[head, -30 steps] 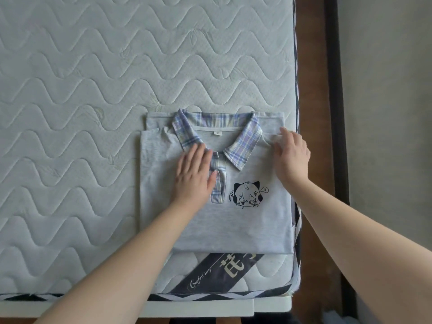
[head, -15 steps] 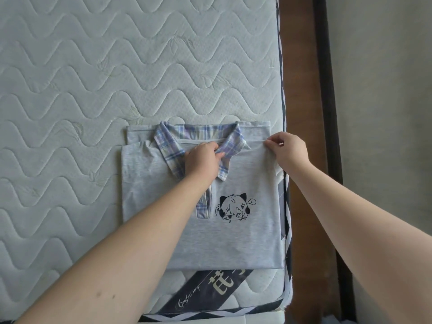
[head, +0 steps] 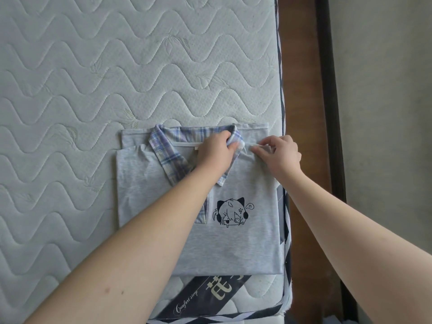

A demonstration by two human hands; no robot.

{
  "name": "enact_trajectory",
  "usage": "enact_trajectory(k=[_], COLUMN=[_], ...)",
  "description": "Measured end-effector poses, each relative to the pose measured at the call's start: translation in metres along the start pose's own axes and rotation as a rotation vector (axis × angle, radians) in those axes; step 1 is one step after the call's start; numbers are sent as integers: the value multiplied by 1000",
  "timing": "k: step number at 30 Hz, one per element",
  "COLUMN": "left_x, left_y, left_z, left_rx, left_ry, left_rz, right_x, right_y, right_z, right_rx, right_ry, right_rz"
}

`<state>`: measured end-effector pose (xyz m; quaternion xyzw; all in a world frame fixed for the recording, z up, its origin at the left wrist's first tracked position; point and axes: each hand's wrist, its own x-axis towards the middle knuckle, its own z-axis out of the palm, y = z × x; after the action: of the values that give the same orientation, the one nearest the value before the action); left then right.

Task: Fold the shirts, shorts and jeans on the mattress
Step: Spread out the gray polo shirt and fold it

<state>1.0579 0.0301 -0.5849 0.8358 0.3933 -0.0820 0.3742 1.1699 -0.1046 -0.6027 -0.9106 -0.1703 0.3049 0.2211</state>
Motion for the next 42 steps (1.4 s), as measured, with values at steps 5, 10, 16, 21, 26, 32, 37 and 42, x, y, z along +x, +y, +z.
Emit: enact_trajectory(k=[5,10,16,21,26,32,37,42], left_x=[2,-3,-28,-80,-161,-243,-282,-310], left_y=[-6,-7,-14,-43,-118,-195,-212,-200], left_z=[1,2,-2,-3,15,39,31,2], left_rx=[-173,-269,-329,-64,386,559,538,580], left_ry=[109,69,148,341,403,313,176,-199], left_rz=[-83,-38,6,174,315,112,77,-38], right_x=[3,-10,-67,-133,-176,-217,-258,-283], right_y=[-6,-9,-4,4,18,40,61,42], right_z=[-1,-1,15,54,91,120,115,88], right_rx=[44,141,0,-165,-334,-468,-541,-589], right_ry=[46,185,244,106,44,51,-100,-375], right_rz=[77,90,-194,-427,-383,-443,-399,-288])
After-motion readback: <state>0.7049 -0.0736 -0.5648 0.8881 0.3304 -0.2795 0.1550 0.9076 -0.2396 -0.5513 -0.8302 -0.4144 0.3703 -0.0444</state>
